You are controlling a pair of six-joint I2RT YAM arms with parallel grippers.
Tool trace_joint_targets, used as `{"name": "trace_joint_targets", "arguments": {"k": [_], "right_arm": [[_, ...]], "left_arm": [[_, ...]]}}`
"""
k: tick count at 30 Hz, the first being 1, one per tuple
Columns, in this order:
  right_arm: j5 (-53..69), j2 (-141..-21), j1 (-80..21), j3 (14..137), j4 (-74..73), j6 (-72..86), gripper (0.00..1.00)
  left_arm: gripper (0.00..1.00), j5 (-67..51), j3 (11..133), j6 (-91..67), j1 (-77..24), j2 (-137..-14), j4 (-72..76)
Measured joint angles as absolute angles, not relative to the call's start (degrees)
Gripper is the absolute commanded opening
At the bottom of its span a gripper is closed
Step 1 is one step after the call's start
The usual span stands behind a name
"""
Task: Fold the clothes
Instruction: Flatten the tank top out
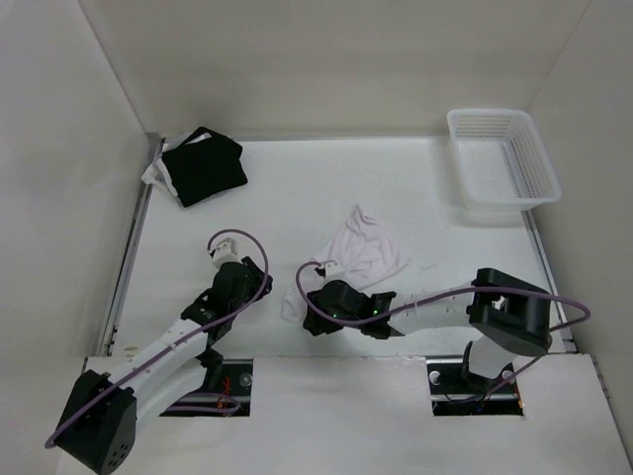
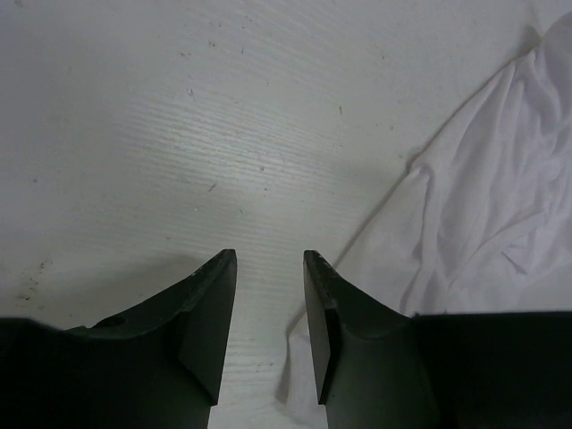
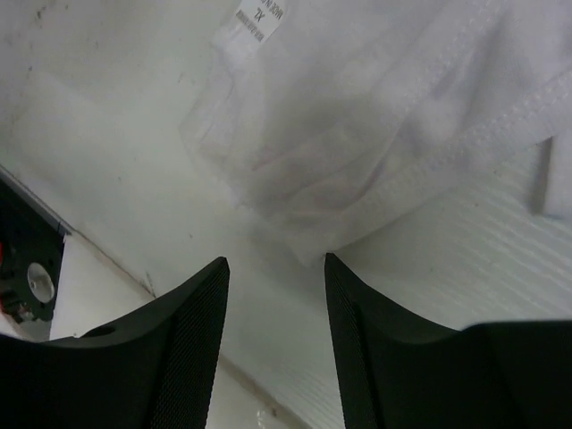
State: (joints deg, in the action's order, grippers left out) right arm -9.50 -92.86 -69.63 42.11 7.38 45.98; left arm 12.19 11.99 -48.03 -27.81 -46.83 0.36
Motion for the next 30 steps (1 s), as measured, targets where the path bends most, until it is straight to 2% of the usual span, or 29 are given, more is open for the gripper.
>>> {"name": "trace_joint_targets", "arguments": {"k": [1,2,3,5,7,15,21,29,30], "right_arm": [[-9.87,-93.38,-69.30,42.37,7.68,46.22,0.41],[-10.17,-93.76,-69.12,42.59,7.92,46.39,0.26],[-10.90,-94.35,-68.55,42.76,8.27,47.03,0.18],[-11.57,-94.50,-68.03,42.83,8.27,47.40,0.08],[-12.40,-94.59,-66.78,42.78,8.21,47.99,0.04],[-15.77,-85.89,-59.44,36.40,9.19,48.93,0.03],[-16.38,-80.88,-55.07,35.33,9.98,48.64,0.03],[-15.09,-79.44,-52.38,35.24,11.20,47.48,0.03],[-14.92,-79.40,-52.12,35.24,11.20,47.31,0.03]], "left_arm": [[0.33,12.47,11.99,-48.23,-28.60,-47.31,0.30],[0.33,12.97,11.99,-48.40,-29.67,-48.29,0.12],[0.33,13.13,11.99,-48.45,-30.11,-48.69,-0.10],[0.33,13.45,11.97,-48.49,-31.18,-49.25,-0.36],[0.33,13.93,11.99,-48.62,-32.64,-49.84,-0.71],[0.28,15.09,12.27,-50.26,-43.86,-51.92,-2.04],[0.39,15.49,12.43,-50.76,-52.05,-51.94,-2.04],[0.42,17.17,14.00,-50.98,-56.40,-54.24,-2.15],[0.40,17.58,14.02,-51.05,-57.06,-54.26,-2.26]]}}
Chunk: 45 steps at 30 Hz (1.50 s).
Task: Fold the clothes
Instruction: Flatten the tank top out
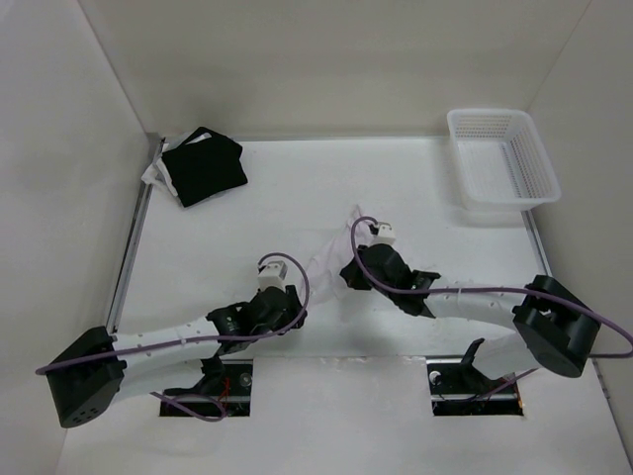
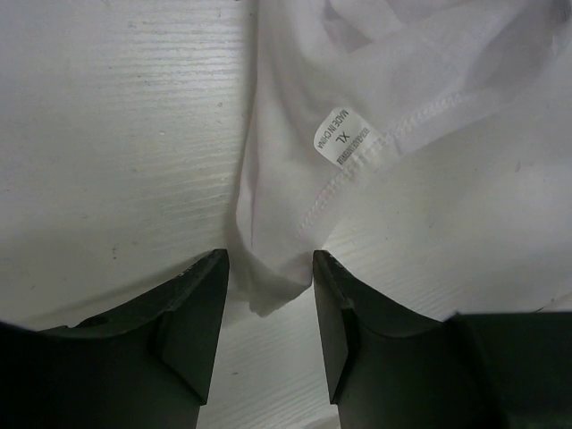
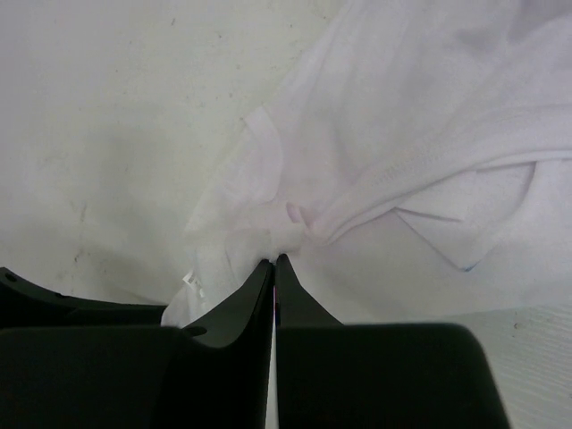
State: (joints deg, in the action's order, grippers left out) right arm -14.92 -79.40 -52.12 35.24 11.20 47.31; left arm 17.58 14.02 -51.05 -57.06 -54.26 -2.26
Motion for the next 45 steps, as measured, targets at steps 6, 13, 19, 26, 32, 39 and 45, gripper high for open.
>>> {"name": "trace_joint_targets", "arguments": {"k": [6,13,19,26,32,39,45], "right_arm": [[-14.11,-78.52,-51.31,35.24,11.18,46.30,0.03],[-13.98,-68.93,-51.29,35.55,8.60,44.07,0.03],[-20.91,-52.88,-56.58,47.22,-6.26,37.01,0.03],[-36.53,-44.56,-75.77,73.67,-15.25,22.92,0.03],[-45.47,-48.14,-84.99,87.05,-18.02,11.81,0.03],[-45.76,-51.79,-78.52,85.80,-17.76,7.35,0.04],[-24.58,-63.09,-43.66,78.17,-13.52,15.03,0.00]], "left_arm": [[0.03,18.48,14.50,-51.03,-57.89,-57.76,-0.58],[0.00,22.81,22.39,-46.92,-57.19,-57.14,-7.84],[0.00,32.32,45.89,-35.83,-54.68,-49.23,-15.62],[0.00,46.37,70.43,-18.46,-63.70,-45.15,-13.96],[0.00,54.41,78.15,-0.08,-78.61,-48.40,-3.70],[0.04,62.41,71.68,20.60,-80.01,-51.22,16.78],[0.02,58.43,60.55,12.71,-60.58,-60.49,21.06]]}}
